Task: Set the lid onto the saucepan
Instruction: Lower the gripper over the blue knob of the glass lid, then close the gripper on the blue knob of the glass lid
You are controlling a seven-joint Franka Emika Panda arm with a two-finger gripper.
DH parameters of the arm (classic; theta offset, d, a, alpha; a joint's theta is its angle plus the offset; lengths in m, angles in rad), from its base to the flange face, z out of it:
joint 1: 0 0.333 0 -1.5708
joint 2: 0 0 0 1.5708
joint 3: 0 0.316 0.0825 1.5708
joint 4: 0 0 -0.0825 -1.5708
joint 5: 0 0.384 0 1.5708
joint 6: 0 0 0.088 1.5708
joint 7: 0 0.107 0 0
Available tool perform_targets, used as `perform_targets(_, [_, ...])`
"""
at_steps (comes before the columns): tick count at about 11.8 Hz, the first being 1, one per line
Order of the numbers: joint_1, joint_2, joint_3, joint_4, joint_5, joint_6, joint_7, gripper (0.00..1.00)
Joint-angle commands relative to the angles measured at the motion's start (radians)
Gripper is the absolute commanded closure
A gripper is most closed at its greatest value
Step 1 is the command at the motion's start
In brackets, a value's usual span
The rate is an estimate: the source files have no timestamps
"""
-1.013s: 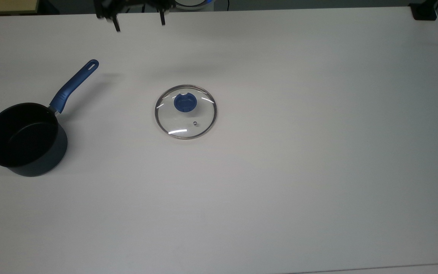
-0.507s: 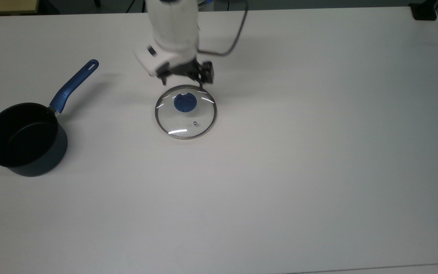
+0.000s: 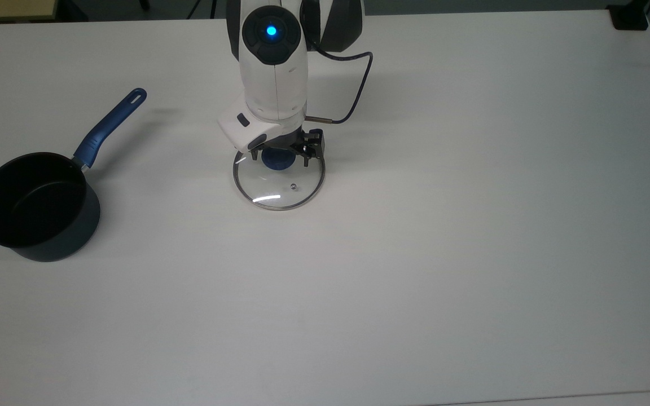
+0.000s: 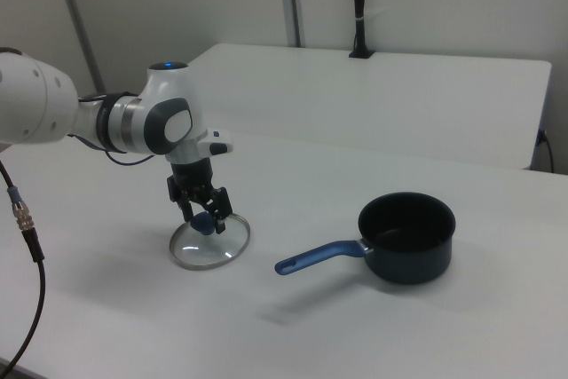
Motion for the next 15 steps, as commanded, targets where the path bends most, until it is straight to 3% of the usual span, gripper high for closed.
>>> perform_targets(1, [-0.002, -0.025, -0.003, 0.003, -0.021, 0.003, 0.022, 0.0])
perform_targets(5, [0.0, -0.024, -0.003, -0.002, -0.021, 0.008, 0.024, 0.0])
perform_targets(6, [0.0, -0.023, -0.003, -0.002, -0.021, 0.006, 0.022, 0.1])
perform_targets(8, [-0.004, -0.027, -0.003, 0.001, -0.013, -0.001, 0.025, 0.5])
perform_targets(9, [-0.004, -0.03, -0.003, 0.003, -0.013, -0.001, 0.025, 0.55])
perform_targets(12, [-0.017, -0.052, -0.003, 0.048, -0.013, -0.067, 0.016, 0.58])
perform_targets(15, [-0.081, -0.081, -0.012, 0.227, -0.012, -0.222, -0.033, 0.58])
